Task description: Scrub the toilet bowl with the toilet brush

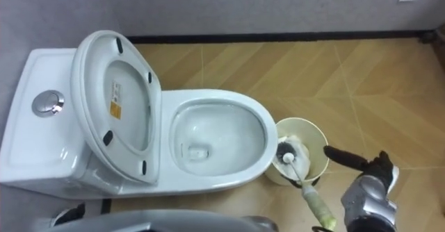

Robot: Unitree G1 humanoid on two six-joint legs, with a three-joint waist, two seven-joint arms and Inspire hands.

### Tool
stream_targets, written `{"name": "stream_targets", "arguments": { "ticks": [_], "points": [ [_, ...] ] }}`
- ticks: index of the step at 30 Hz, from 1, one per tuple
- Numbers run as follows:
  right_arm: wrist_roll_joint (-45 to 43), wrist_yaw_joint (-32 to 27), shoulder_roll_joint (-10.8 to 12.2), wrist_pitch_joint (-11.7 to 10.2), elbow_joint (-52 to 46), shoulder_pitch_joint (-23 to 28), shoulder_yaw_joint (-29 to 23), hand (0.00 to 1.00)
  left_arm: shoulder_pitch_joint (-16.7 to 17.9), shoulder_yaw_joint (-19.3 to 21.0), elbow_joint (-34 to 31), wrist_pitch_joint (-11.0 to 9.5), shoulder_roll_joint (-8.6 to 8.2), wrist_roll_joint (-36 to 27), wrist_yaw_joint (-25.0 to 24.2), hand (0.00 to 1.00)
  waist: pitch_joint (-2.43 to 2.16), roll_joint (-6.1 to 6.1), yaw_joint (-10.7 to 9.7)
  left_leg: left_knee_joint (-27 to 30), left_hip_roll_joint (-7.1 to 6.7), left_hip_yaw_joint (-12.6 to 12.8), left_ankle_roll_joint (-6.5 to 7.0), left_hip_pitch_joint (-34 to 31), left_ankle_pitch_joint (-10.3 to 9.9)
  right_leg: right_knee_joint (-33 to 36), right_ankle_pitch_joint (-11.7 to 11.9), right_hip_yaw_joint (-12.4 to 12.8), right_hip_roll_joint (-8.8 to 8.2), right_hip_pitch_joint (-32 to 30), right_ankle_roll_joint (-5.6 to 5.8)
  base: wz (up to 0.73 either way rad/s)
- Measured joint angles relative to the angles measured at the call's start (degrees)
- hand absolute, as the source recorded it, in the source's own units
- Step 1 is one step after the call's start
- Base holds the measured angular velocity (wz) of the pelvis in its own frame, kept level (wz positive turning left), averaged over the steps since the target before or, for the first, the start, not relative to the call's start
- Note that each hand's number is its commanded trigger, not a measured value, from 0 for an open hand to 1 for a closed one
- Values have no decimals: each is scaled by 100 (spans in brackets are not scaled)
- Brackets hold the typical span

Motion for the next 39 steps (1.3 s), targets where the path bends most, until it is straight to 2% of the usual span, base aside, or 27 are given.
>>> {"name": "stream_targets", "arguments": {
  "ticks": [3, 6, 10, 14, 17, 20, 22, 25, 28, 30, 31, 35, 39],
  "points": [
    [-197, 26, -13, -14, 0, -56, 217, 0, -44, -6, -74, -100, 4, -1, 9, 0, -8, -26, 43, 103, 11, -51, 1, -182, 0, 50, 7, -72, -3, -131, -8, 9],
    [-183, 16, -51, -126, 32, -126, 381, 0, -176, -100, -56, -204, 15, -3, 55, 0, 2, -12, 122, 293, 45, -122, 15, -466, -9, 150, 17, -181, -9, -347, -17, 13],
    [-391, 13, -66, -365, 511, -456, 518, 0, -428, -246, 85, -334, 25, -38, 51, 0, 39, 89, 139, 624, 111, -340, 46, -996, -26, 309, 36, -372, -2, -703, -38, 26],
    [-412, 20, -155, -363, 1107, -782, 613, 0, -599, -460, 166, -404, 35, -384, 37, 0, 61, 206, 283, 907, 136, -460, 69, -1495, -21, 568, 39, -497, -5, -1094, -44, 17],
    [-446, 21, -265, -435, 1333, -919, 661, 0, -648, -494, 170, -454, 46, -443, 24, 0, 82, 301, 298, 1096, 137, -582, 122, -1943, 4, 780, 24, -618, -39, -1509, -61, 17],
    [-436, 11, -420, -450, 1731, -1071, 668, 0, -725, -570, 171, -451, 121, -461, -19, 0, 75, 307, 388, 1211, 110, -588, 182, -2357, 73, 1008, -22, -608, -98, -1967, -59, 5],
    [-380, 0, -548, -452, 2193, -1237, 705, 0, -880, -714, 172, -452, 200, -586, -17, 0, 87, 315, 433, 1317, 104, -598, 222, -2664, 117, 1176, -24, -622, -142, -2278, -60, 8],
    [-354, -8, -575, -439, 2487, -1351, 711, 0, -1038, -885, 186, -453, 263, -783, -3, 0, 107, 335, 433, 1384, 86, -598, 252, -2925, 147, 1329, -29, -643, -181, -2569, -57, 0],
    [-335, -19, -590, -406, 2538, -1385, 715, 0, -1182, -1031, 189, -455, 270, -922, 27, 0, 128, 350, 429, 1378, 35, -600, 286, -3165, 225, 1479, -45, -658, -254, -2880, -53, 3],
    [-229, -19, -596, -407, 2642, -1475, 833, 0, -1329, -1282, 189, -455, 271, -1015, 70, 0, 159, 359, 439, 1413, -1, -574, 307, -3350, 252, 1670, -82, -612, -317, -3145, -50, 0],
    [-199, -15, -597, -406, 2741, -1563, 919, 0, -1415, -1371, 173, -455, 259, -1016, 71, 0, 196, 349, 434, 1482, -29, -575, 311, -3446, 251, 1847, -132, -601, -369, -3290, -55, 0],
    [-196, 98, -643, -405, 2775, -1762, 942, 0, -1650, -1574, 3, -496, 248, -1149, 76, 0, 213, 337, 425, 1745, -69, -576, 319, -3936, 254, 2306, -264, -590, -488, -3849, -95, 7],
    [-184, 105, -824, -406, 2757, -1947, 1106, 0, -1834, -1793, -194, -570, 259, -1463, 229, 0, 221, 339, 438, 1988, -75, -549, 320, -4333, 246, 2689, -395, -549, -568, -4310, -138, 5]
  ]
}}
